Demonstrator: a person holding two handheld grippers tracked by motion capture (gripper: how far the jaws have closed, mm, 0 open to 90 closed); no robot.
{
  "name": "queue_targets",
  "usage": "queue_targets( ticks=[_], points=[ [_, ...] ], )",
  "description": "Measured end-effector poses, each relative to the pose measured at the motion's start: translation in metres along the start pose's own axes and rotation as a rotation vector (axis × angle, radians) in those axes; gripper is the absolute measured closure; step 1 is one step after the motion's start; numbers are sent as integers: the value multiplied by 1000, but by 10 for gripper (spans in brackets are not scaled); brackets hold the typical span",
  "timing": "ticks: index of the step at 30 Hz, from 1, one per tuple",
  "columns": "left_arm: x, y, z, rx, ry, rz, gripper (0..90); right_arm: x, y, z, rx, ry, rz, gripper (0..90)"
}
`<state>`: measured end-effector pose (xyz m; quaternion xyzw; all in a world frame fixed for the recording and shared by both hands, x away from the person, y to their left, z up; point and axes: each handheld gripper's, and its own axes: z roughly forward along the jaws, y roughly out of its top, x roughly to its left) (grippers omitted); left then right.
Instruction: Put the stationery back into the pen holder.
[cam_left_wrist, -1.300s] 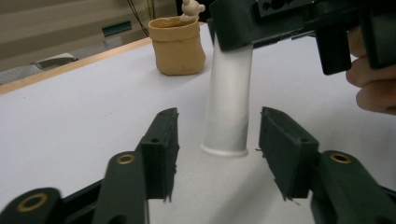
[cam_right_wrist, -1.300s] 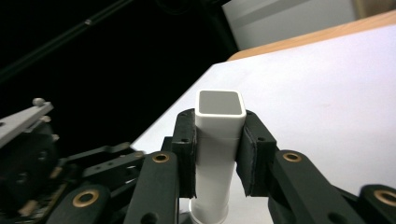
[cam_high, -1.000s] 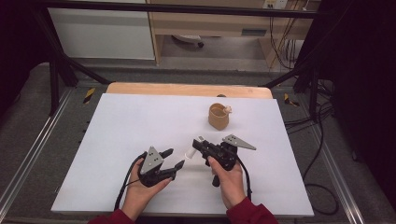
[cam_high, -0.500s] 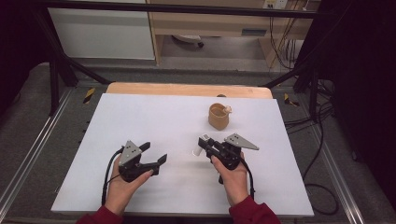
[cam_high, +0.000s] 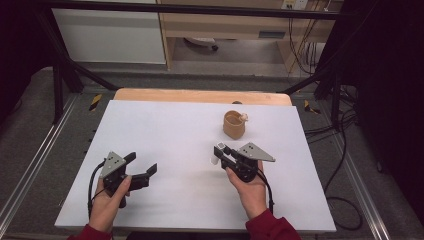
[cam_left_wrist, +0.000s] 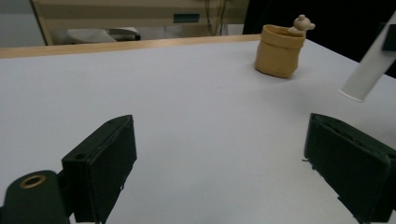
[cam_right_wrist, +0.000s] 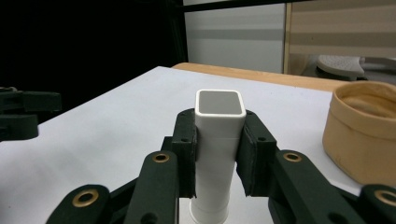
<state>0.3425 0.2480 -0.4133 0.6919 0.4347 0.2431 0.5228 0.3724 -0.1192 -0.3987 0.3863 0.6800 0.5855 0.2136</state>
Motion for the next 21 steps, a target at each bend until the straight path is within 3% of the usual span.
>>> queue_targets(
  ticks=[3, 13, 21],
  points=[
    [7, -1, 2, 9, 33, -12, 94, 5, 4, 0, -3, -8, -38, 710],
    [5, -2, 3, 23, 48, -9, 63, -1, 22, 6, 23, -73, -158, 710],
    [10, -3, 3, 27, 53, -40, 65, -15, 45, 15, 55, -81, -171, 710]
  ],
)
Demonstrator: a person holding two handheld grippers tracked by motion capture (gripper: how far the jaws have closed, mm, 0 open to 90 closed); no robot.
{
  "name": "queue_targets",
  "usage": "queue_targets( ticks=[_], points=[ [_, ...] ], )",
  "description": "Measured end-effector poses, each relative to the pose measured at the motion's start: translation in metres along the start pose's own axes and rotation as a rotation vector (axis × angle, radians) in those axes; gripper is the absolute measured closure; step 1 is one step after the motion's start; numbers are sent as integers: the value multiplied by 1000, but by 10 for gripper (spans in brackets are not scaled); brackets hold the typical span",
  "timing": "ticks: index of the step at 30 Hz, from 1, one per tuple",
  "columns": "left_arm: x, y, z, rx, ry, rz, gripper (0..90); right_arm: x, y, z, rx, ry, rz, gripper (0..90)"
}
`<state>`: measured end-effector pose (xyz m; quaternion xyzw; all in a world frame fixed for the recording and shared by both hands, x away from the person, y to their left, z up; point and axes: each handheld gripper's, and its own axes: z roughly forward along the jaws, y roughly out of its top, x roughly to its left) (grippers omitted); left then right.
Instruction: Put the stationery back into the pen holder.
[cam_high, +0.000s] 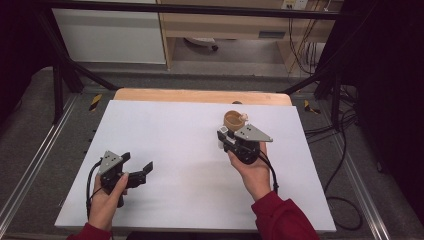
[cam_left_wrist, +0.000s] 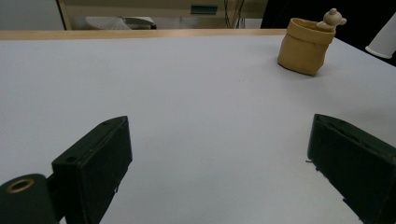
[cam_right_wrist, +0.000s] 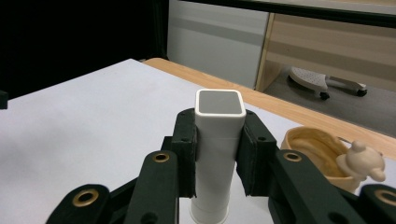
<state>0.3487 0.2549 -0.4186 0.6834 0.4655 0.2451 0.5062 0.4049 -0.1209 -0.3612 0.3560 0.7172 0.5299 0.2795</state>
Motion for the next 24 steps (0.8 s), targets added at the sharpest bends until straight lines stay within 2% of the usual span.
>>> queue_targets(
  ticks=[7, 11, 24],
  points=[
    [0, 0, 0, 0, -3, -3, 67, -6, 10, 2, 9, -16, -40, 710],
    [0, 0, 0, -2, -1, -5, 66, -8, 19, 2, -3, -24, -59, 710],
    [1, 0, 0, 2, -2, -11, 66, -26, 42, 15, -55, -53, -34, 710]
  ],
)
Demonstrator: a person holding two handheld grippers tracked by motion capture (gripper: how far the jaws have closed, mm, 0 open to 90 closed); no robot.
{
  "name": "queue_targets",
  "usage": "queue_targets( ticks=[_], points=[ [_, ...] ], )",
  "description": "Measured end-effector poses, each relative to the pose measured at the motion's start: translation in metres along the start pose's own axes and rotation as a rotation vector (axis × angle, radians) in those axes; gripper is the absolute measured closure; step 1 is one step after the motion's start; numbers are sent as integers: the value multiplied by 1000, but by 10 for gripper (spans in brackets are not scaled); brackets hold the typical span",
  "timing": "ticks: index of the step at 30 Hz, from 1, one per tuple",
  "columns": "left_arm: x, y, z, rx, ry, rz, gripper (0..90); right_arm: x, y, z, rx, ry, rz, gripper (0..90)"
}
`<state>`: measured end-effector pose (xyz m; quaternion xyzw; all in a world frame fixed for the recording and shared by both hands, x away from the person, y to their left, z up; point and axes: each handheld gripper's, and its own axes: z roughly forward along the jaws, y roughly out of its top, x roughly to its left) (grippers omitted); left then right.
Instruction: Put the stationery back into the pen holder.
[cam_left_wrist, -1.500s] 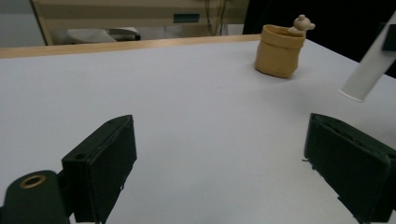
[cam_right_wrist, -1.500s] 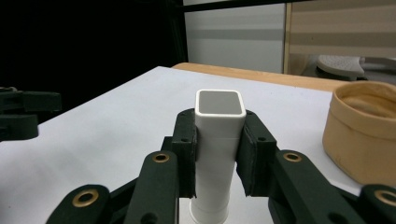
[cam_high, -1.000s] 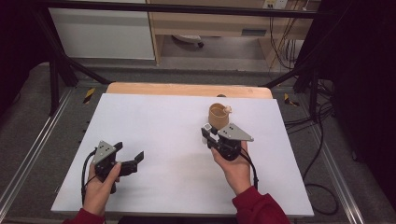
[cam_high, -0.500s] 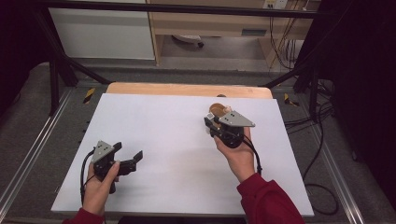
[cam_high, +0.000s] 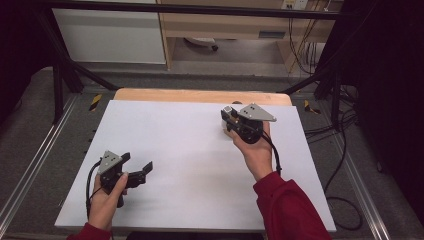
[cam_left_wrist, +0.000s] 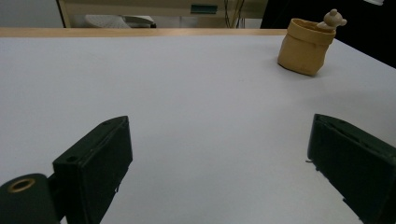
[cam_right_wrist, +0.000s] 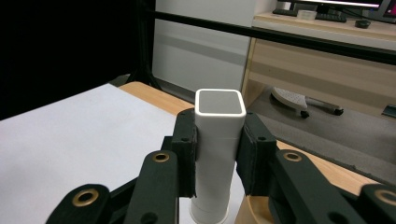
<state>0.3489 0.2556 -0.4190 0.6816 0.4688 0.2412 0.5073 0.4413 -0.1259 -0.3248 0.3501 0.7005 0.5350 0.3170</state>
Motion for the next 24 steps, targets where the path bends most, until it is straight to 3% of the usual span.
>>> queue_targets(
  ticks=[6, 10, 15, 19, 24],
  points=[
    [1, 0, 1, 4, -1, -4, 66, -10, 3, 10, -13, -10, 36, 710],
    [0, 0, 1, 5, -4, -3, 67, -18, 4, 15, -30, -12, 104, 710],
    [1, 0, 1, 4, -4, -4, 67, -25, 4, 21, -29, -33, 125, 710],
    [2, 0, 1, 6, -1, -9, 66, -32, 4, 26, -34, -31, 187, 710],
    [1, 0, 1, 4, -7, -5, 66, -39, 4, 32, -20, -59, 183, 710]
  ],
)
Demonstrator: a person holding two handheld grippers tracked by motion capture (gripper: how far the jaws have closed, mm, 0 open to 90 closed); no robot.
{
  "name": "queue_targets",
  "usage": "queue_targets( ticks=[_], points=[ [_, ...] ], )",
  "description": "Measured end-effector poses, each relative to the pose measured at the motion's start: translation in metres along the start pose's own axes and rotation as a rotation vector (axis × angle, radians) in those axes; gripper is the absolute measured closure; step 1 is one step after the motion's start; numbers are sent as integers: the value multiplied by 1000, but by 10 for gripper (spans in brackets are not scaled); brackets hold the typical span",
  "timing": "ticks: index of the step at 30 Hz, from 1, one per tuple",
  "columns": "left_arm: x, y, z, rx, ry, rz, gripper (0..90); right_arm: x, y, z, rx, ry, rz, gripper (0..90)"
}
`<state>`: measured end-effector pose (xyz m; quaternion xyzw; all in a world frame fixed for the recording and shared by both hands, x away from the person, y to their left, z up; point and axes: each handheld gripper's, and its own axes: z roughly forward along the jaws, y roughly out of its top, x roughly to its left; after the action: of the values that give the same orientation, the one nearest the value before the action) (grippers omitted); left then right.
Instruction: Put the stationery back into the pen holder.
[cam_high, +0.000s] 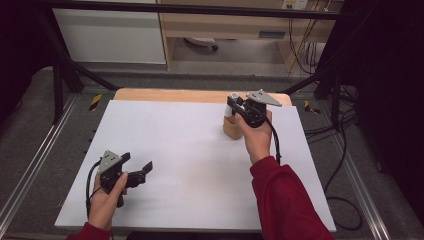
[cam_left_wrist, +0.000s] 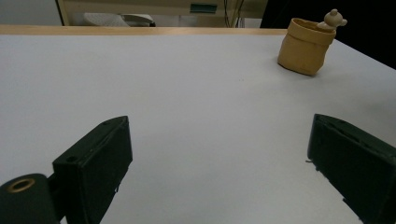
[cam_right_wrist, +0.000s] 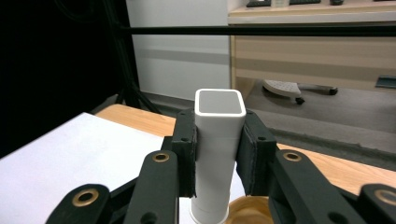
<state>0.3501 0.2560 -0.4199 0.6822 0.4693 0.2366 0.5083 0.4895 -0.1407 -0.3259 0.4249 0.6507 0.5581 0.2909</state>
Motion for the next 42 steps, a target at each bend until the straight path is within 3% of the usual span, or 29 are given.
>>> queue_targets(
  ticks=[10, 24, 42],
  points=[
    [-1, 0, 2, 6, -5, 1, 66, -12, -8, 14, 31, -53, -10, 710],
    [-2, -1, 3, 16, -11, 8, 67, -13, -10, 26, 43, -74, -43, 710],
    [-2, -1, 3, 17, -18, 8, 64, -9, -19, 38, 100, -89, -100, 710]
  ],
)
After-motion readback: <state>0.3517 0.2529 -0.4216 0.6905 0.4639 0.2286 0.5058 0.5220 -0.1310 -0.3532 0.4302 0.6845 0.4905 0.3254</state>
